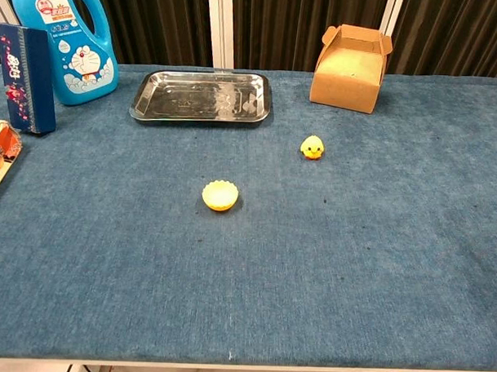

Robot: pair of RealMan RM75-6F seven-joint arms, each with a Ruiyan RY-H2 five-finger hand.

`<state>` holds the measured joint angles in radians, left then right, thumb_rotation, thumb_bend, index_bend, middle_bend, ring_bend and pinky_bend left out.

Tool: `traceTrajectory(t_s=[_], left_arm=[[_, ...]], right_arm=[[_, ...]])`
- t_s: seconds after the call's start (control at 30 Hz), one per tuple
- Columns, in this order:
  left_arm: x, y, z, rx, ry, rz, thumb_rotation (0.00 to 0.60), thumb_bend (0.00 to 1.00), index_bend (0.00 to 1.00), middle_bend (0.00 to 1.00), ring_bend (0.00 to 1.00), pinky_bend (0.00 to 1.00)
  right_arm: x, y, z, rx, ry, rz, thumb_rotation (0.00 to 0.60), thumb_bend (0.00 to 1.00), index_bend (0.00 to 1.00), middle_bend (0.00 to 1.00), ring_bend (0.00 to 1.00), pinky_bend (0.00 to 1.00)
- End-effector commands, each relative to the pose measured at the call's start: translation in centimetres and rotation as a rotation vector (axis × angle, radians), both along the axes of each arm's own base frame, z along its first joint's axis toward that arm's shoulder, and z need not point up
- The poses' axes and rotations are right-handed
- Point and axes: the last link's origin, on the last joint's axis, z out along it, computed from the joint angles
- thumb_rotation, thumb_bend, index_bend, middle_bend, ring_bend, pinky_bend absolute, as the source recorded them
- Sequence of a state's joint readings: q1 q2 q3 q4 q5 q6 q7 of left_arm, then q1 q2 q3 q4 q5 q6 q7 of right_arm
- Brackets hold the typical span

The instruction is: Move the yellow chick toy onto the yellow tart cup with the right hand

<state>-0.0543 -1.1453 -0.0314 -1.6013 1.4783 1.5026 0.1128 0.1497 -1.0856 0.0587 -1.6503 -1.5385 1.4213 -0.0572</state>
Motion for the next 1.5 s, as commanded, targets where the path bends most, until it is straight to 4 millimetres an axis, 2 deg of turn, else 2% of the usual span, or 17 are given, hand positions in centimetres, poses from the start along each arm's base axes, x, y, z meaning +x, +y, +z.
traceTrajectory(t_s=[0.03, 0.23, 0.37, 0.5, 0.7, 0.9, 1.13, 1.27, 1.5], left_arm=[[0.0, 0.0, 0.0, 0.000, -0.001, 0.002, 0.600, 0.02, 0.02, 0.03, 0.00, 0.00], [0.0, -0.2, 0.0, 0.002, 0.000, 0.001, 0.600, 0.02, 0.02, 0.03, 0.00, 0.00], [0.1, -0.2, 0.1, 0.001, 0.001, -0.008, 0.600, 0.02, 0.02, 0.03, 0.00, 0.00], [0.2, -0.5, 0.2, 0.006, 0.005, -0.013, 0.600, 0.02, 0.02, 0.03, 0.00, 0.00], [-0.2, -1.0, 0.2, 0.009, 0.001, 0.005, 0.600, 0.02, 0.02, 0.03, 0.00, 0.00], [-0.8, -1.3, 0.3, 0.015, 0.000, 0.032, 0.600, 0.02, 0.02, 0.03, 0.00, 0.00], [-1.5, -1.5, 0.4, 0.015, -0.001, 0.057, 0.600, 0.02, 0.02, 0.03, 0.00, 0.00], [-1.8, -1.6, 0.4, 0.012, -0.002, 0.069, 0.600, 0.02, 0.02, 0.03, 0.00, 0.00], [-2.3, -1.6, 0.2, 0.009, -0.005, 0.085, 0.600, 0.02, 0.02, 0.03, 0.00, 0.00]], right_arm=[[0.1, -0.1, 0.0, 0.001, -0.001, 0.005, 0.600, 0.13, 0.00, 0.00, 0.00, 0.00], [0.8, -1.0, -0.6, 0.037, -0.006, 0.030, 0.600, 0.13, 0.00, 0.00, 0.00, 0.04], [3.2, -3.8, -2.1, 0.140, -0.024, 0.110, 0.600, 0.13, 0.00, 0.00, 0.00, 0.13], [6.5, -7.7, -4.5, 0.284, -0.001, 0.161, 0.600, 0.13, 0.00, 0.00, 0.00, 0.17], [11.3, -14.2, -9.8, 0.459, 0.045, 0.156, 0.600, 0.13, 0.00, 0.00, 0.00, 0.19], [14.2, -18.2, -14.8, 0.517, 0.090, 0.130, 0.600, 0.13, 0.08, 0.00, 0.00, 0.20], [16.0, -20.3, -19.0, 0.540, 0.130, 0.098, 0.600, 0.21, 0.22, 0.00, 0.00, 0.20], [16.6, -20.9, -20.4, 0.537, 0.133, 0.085, 0.600, 0.26, 0.32, 0.02, 0.01, 0.20], [16.4, -22.2, -21.9, 0.521, 0.142, 0.037, 0.600, 0.32, 0.42, 0.07, 0.04, 0.20]])
